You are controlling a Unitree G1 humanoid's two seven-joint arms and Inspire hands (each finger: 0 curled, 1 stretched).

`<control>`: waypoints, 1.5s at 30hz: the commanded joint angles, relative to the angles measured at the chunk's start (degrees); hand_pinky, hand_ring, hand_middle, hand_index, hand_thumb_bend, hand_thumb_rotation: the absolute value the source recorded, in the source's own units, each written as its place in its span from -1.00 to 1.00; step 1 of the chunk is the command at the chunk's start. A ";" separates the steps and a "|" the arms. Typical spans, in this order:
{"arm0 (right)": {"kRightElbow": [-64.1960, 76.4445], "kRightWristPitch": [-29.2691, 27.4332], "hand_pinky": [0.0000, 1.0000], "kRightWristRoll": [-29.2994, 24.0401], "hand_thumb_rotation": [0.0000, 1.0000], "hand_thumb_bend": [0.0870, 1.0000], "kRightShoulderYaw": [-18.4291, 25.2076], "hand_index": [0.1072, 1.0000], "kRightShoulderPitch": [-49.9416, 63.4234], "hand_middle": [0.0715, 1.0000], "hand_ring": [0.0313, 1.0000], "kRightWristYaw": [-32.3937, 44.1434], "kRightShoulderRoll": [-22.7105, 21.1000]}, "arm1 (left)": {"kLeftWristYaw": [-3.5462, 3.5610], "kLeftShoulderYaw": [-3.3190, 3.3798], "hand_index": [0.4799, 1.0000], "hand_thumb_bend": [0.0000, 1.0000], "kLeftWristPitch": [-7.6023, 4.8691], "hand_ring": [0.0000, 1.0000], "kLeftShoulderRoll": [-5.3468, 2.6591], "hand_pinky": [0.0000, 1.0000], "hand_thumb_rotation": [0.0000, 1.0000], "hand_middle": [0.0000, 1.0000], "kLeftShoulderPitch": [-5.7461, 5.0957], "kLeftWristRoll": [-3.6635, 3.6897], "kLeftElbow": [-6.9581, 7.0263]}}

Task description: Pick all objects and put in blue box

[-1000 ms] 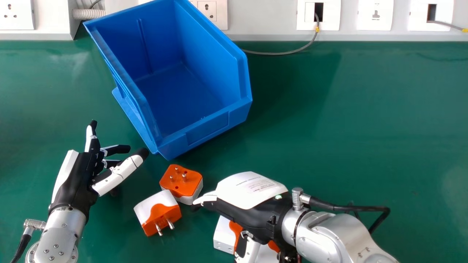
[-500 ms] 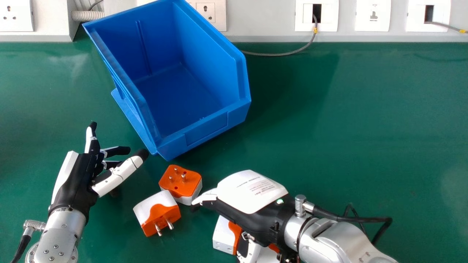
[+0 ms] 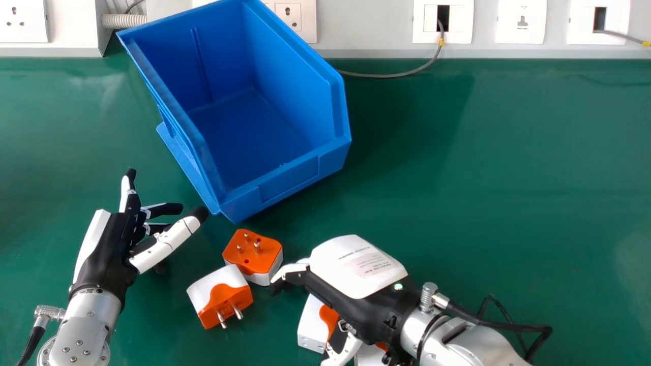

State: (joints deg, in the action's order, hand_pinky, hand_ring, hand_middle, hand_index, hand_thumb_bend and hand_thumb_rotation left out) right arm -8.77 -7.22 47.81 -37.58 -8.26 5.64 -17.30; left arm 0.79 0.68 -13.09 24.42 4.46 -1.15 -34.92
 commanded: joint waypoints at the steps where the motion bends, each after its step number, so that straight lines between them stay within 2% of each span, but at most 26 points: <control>1: -0.53 -1.62 0.00 -1.14 -0.93 0.25 0.83 0.18 0.49 0.32 0.22 -1.05 0.01 | 3.50 -3.16 0.40 0.53 5.13 0.31 -2.50 0.11 0.08 0.56 -3.62 -2.32 -3.66; 6: -2.24 -4.67 -0.14 -2.74 -0.95 0.12 1.36 0.06 0.64 0.22 0.09 -2.92 0.23 | 3.36 -3.28 0.40 0.53 5.15 0.31 -2.43 0.11 0.08 0.57 -3.55 -2.57 -3.74; 8: -2.60 -5.55 -0.14 -3.61 -0.95 0.12 1.81 0.06 0.68 0.22 0.09 -3.25 0.40 | 3.32 -3.29 0.40 0.53 5.11 0.31 -2.43 0.11 0.08 0.57 -3.53 -2.62 -3.87; 12: -3.11 -6.93 -0.22 -4.49 -0.97 0.04 2.45 -0.01 0.54 0.14 0.00 -3.92 0.61 | 3.55 -3.23 0.40 0.53 5.24 0.31 -2.41 0.10 0.08 0.57 -3.52 -2.44 -3.81; 18: -3.70 -8.33 -0.30 -5.50 -0.99 -0.03 3.17 -0.08 0.00 0.08 -0.07 -3.95 0.82 | 3.47 -3.22 0.40 0.53 4.86 0.31 -2.39 0.10 0.08 0.57 -3.35 -2.52 -4.32; 26: -3.44 -9.28 -0.32 -5.81 -0.99 -0.06 4.55 -0.11 -1.18 0.06 -0.09 -4.98 0.92 | 3.53 -3.19 0.40 0.53 4.62 0.31 -2.33 0.10 0.08 0.57 -3.41 -2.50 -4.44; 37: -0.10 -11.92 -0.37 -9.24 -1.00 -0.10 8.57 -0.10 -1.20 0.03 -0.14 -5.50 1.61 | 3.57 -3.03 0.40 0.53 5.06 0.30 -2.49 0.10 0.08 0.57 -3.56 -2.19 -3.99; 45: 2.51 -12.39 -0.38 -10.30 -1.00 -0.11 10.81 -0.09 -0.90 0.02 -0.15 -5.82 2.29 | 3.55 -3.15 0.40 0.53 4.92 0.30 -2.42 0.10 0.08 0.57 -3.41 -2.39 -4.34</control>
State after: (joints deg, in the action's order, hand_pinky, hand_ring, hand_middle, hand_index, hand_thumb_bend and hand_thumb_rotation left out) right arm -8.62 -18.75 38.67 -27.99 -8.25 1.18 -15.69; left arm 0.82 0.68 -13.12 24.39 4.81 -1.15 -35.23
